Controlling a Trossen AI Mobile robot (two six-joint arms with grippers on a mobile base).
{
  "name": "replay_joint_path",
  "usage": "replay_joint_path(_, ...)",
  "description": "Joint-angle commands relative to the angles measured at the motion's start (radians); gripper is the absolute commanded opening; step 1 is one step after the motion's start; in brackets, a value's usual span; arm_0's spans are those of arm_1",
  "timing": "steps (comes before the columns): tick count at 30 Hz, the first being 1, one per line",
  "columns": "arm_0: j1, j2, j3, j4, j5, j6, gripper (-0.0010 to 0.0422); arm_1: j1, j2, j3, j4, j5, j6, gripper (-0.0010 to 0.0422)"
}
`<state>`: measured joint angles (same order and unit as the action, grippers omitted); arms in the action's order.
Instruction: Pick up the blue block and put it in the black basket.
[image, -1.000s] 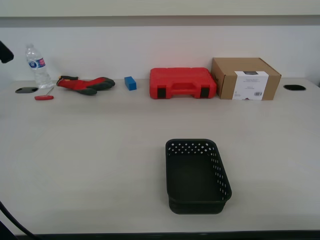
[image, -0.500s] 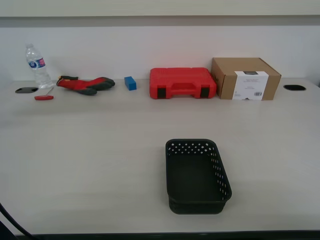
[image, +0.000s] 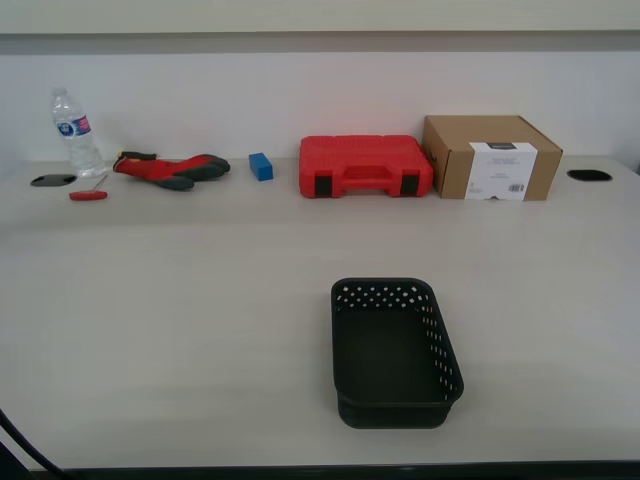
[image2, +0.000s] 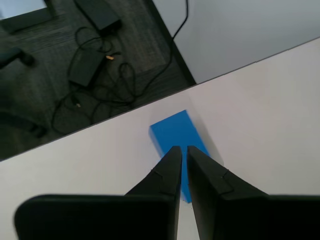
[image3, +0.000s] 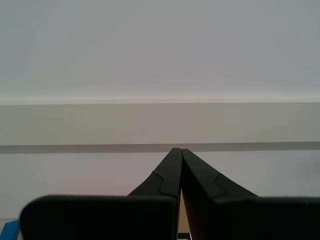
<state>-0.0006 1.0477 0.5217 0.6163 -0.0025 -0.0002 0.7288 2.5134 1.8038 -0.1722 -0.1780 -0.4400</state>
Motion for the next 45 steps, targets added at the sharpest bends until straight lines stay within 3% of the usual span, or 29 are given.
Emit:
replay_joint_path(1,0.0,0.0,0.002,0.003,0.0,0.0,0.0,0.007,0.017,-0.007,0.011,-0.02,-0.032,0.0063)
replay_joint_path(4,0.001,0.0,0.002,0.003,0.0,0.0,0.0,0.013,0.035,-0.005,0.022,0.007,-0.062,0.0146)
replay_joint_path(8,0.001,0.0,0.002,0.002,-0.001,0.0,0.0,0.012,0.069,0.014,0.032,-0.03,-0.115,0.0304)
replay_joint_path(10,0.001,0.0,0.002,0.001,0.0,0.0,0.0,0.01,0.132,0.059,0.06,0.054,-0.257,0.0401)
replay_joint_path(11,0.001,0.0,0.002,0.001,0.0,0.0,0.0,0.004,0.176,0.098,0.085,0.103,-0.309,0.0417)
replay_joint_path(12,0.001,0.0,0.002,0.0,0.0,0.0,0.0,-0.006,0.222,0.151,0.088,0.146,-0.344,0.0388)
replay_joint_path(15,0.001,0.0,0.002,0.001,0.0,0.0,0.0,-0.052,0.373,0.345,0.018,0.14,-0.364,0.0277)
replay_joint_path(18,0.001,0.0,0.002,0.001,0.0,0.0,0.0,-0.068,0.506,0.56,-0.041,0.118,-0.263,0.0148)
replay_joint_path(22,0.0,0.0,0.002,0.002,-0.002,0.0,0.0,-0.057,0.492,0.499,-0.066,0.158,-0.242,-0.0009)
replay_joint_path(24,0.001,0.0,0.002,0.0,-0.006,0.0,0.0,-0.049,0.491,0.499,-0.086,0.169,-0.208,0.0007)
replay_joint_path(30,0.001,0.0,0.002,-0.005,-0.004,0.0,0.0,-0.061,0.432,0.554,-0.195,0.236,-0.14,0.0)
replay_joint_path(33,0.0,0.0,0.002,-0.005,-0.004,0.0,0.0,-0.089,0.349,0.55,-0.207,0.338,-0.039,-0.0002)
replay_joint_path(36,0.0,0.0,0.002,-0.005,-0.004,0.0,0.0,-0.149,0.243,0.55,-0.375,0.484,0.275,-0.0002)
replay_joint_path(39,0.0,0.0,0.002,-0.005,-0.004,0.0,0.0,-0.307,0.108,0.549,-0.751,0.423,0.808,-0.0002)
replay_joint_path(42,0.0,0.0,0.002,-0.027,-0.004,0.0,0.0,-0.476,0.035,0.549,-0.907,0.538,0.983,-0.0002)
replay_joint_path(45,0.0,0.0,0.002,-0.032,-0.004,0.0,0.0,-0.676,0.005,0.548,-1.012,0.56,1.114,-0.0002)
